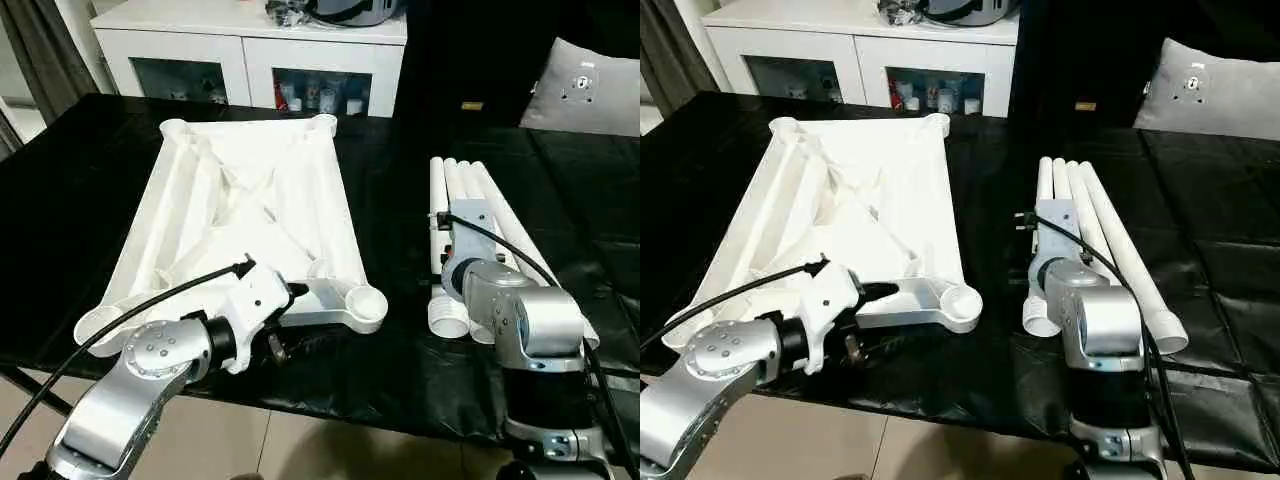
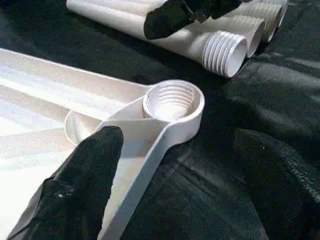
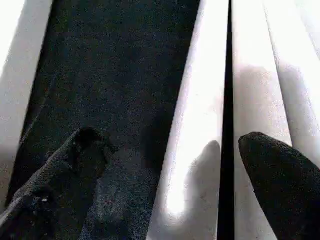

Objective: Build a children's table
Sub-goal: Pick table leg

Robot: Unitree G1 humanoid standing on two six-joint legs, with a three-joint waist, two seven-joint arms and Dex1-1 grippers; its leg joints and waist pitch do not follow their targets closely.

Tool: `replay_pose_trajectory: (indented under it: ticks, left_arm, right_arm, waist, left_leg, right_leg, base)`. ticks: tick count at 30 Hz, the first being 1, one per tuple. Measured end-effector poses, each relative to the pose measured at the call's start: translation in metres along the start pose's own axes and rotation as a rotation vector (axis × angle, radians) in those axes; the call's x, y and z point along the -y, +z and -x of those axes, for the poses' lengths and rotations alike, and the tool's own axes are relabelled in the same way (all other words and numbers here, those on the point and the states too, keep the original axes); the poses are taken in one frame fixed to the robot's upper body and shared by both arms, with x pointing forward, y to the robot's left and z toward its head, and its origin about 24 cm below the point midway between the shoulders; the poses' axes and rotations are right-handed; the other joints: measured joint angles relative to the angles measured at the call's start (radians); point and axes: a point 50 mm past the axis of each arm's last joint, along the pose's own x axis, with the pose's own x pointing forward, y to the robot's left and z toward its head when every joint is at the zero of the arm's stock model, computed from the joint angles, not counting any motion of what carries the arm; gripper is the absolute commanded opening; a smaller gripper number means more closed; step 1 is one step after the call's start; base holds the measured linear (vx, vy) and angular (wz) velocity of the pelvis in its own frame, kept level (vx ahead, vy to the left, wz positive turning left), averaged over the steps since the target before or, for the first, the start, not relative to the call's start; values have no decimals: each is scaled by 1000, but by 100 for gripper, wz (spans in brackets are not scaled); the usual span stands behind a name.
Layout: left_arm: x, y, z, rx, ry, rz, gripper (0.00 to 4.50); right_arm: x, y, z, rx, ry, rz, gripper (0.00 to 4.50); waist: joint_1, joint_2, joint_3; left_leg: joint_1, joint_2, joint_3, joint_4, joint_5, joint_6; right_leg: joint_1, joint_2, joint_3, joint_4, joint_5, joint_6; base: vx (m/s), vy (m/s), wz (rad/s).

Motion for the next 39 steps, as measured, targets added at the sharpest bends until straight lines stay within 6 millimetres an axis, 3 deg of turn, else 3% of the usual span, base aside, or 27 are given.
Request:
replay_pose_trajectory:
  ticks: [15,27,39]
  left_arm:
    - [1,1,-2,-3,0,-2,394]
    - [-1,-1,-2,-21,39,-16,394]
    - [-1,-4,-4,-44,49,-25,394]
  right_arm:
    - [-8,-18,-6,-140,62,-85,450]
    - [-15,-21,-9,-178,130,-126,349]
    - [-15,-22,-9,-181,132,-132,251]
  waist:
    - [0,-2,0]
    - [0,-15,-4]
    - [0,-15,-4]
  left_leg:
    - [0,0,0,0,1,0]
    - [1,1,0,0,2,-3]
    - [1,1,0,0,3,-4]
  right_leg:
    - [0,0,0,1,0,0]
    - [0,0,0,2,0,0]
    - [0,0,0,3,0,0]
  base:
    - [0,0,0]
    - [0,0,0]
    - [0,0,0]
